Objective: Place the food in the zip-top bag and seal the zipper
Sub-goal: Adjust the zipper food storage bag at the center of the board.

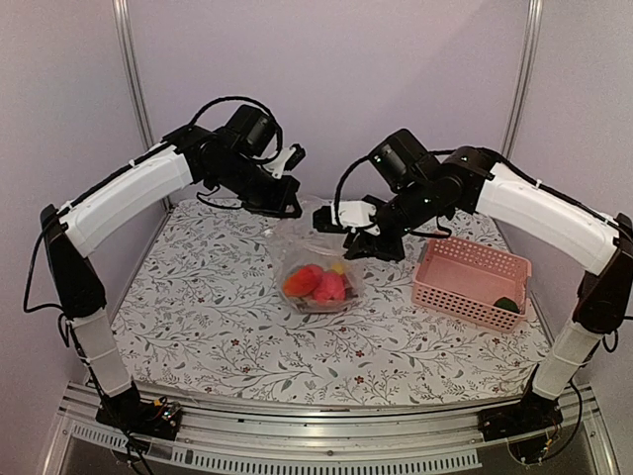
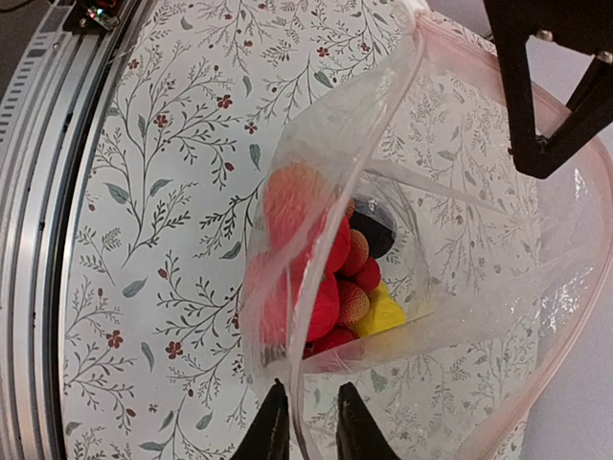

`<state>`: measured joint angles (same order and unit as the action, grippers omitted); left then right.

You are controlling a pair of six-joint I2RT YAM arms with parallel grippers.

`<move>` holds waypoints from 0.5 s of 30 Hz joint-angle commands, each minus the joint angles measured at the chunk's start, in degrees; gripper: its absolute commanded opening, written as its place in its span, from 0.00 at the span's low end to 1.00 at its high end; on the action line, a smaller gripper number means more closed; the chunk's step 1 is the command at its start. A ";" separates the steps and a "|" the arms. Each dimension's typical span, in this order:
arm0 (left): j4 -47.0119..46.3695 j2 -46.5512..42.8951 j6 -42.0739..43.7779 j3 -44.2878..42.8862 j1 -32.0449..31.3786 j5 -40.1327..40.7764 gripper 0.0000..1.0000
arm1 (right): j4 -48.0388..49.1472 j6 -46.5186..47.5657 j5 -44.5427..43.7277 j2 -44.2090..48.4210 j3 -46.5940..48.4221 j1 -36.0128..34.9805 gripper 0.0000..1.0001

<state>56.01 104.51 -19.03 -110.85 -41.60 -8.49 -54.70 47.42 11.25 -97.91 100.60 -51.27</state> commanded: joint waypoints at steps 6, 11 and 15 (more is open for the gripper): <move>-1.88 1.23 -0.80 -0.33 0.73 -1.71 0.00 | -2.63 -4.69 9.04 8.25 -4.75 6.18 0.50; -2.74 1.57 -1.15 -0.24 0.73 -2.38 0.00 | -0.68 -7.32 11.35 15.74 -13.43 13.73 0.55; -3.07 1.74 -1.10 -0.23 0.72 -2.63 0.00 | 0.73 -8.79 9.77 18.73 -20.38 23.69 0.56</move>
<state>54.61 105.43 -19.77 -110.85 -41.60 -10.11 -54.89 41.45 20.73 -81.60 85.45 -34.94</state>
